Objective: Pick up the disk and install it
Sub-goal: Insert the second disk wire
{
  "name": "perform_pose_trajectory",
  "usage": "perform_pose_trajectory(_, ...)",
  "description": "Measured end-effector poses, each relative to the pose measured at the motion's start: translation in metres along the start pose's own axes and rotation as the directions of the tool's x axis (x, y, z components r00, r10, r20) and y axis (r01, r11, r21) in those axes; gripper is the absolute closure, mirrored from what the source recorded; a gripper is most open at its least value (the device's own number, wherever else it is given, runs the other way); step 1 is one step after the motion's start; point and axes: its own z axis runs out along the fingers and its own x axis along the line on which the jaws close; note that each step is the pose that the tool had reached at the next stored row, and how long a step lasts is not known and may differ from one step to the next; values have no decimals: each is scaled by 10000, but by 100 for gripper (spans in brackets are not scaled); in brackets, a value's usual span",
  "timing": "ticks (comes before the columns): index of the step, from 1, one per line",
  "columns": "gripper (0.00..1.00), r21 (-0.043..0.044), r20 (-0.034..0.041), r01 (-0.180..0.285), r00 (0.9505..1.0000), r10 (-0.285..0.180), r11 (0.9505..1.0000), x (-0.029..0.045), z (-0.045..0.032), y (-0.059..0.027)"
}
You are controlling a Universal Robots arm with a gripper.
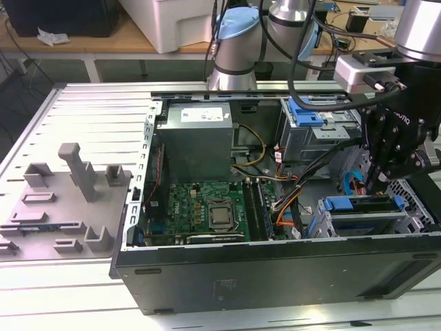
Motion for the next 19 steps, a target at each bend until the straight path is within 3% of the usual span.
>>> perform_pose_trajectory(2,84,1,9,-1,10000,1,10000,0,5,4)
perform_pose_trajectory(11,84,9,180,-10,9998,10,10000,25,10,8)
perform_pose_trajectory(14,84,12,245,-15,9997,14,10000,48,13,9)
perform_pose_trajectory(16,84,16,329,-18,9995,18,10000,66,17,9)
perform_pose_trajectory(19,84,19,349,-20,9994,19,10000,67,18,9)
